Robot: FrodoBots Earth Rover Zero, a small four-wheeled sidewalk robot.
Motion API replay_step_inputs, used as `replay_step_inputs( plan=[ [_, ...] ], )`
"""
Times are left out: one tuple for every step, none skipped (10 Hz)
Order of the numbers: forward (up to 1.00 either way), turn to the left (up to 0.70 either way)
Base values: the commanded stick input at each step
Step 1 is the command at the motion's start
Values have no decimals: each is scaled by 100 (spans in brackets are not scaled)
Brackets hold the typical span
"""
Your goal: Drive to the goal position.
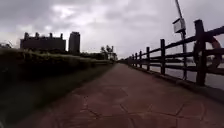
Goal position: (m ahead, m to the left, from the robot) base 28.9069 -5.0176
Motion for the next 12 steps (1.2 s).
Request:
replay_step_inputs(
  plan=[
    [100,0],
    [100,0],
    [100,0],
    [100,0],
    [100,0],
    [100,0],
    [100,0],
    [100,0],
    [100,0],
    [100,-26],
    [100,0],
    [100,0]
  ],
)
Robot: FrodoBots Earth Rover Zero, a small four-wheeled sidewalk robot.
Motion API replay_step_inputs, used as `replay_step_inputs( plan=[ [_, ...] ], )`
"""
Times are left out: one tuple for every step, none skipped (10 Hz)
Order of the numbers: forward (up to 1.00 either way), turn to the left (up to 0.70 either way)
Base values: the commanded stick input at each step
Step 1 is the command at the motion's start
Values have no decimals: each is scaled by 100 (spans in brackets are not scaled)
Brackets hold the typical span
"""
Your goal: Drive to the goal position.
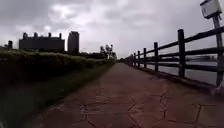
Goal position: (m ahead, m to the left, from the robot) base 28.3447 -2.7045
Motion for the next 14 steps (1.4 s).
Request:
replay_step_inputs(
  plan=[
    [100,0],
    [100,0],
    [100,0],
    [100,0],
    [100,0],
    [100,0],
    [100,0],
    [100,0],
    [100,0],
    [100,0],
    [100,0],
    [100,-14],
    [100,-25],
    [100,0]
  ],
)
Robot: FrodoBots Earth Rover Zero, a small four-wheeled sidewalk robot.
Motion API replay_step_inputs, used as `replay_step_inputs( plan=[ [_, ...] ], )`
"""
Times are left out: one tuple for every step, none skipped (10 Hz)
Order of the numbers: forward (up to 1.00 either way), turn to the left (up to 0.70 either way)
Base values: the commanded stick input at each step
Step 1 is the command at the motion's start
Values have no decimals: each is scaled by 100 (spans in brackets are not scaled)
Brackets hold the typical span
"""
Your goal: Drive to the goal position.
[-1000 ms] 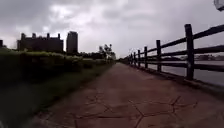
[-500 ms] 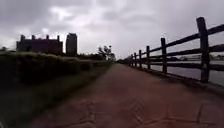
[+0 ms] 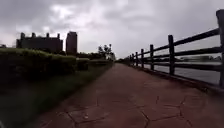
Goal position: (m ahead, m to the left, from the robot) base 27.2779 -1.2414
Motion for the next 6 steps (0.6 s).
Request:
replay_step_inputs(
  plan=[
    [100,0],
    [100,0],
    [100,0],
    [100,0],
    [100,0],
    [100,0]
  ],
)
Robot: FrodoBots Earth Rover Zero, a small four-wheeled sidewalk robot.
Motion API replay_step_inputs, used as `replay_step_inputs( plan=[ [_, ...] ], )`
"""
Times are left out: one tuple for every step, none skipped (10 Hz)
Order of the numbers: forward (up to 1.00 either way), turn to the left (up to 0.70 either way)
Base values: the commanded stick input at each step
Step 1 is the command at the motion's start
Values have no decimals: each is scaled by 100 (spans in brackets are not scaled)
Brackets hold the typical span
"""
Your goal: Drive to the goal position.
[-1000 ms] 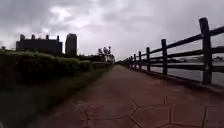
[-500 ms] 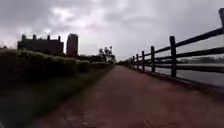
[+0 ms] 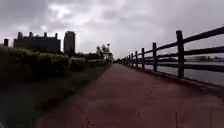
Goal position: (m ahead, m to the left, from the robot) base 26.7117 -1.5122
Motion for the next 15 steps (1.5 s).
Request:
replay_step_inputs(
  plan=[
    [100,0],
    [100,0],
    [100,0],
    [100,0],
    [100,0],
    [100,0],
    [100,-20],
    [100,-38],
    [100,-5],
    [100,0],
    [100,0],
    [100,0],
    [100,0],
    [100,0],
    [100,0]
  ],
)
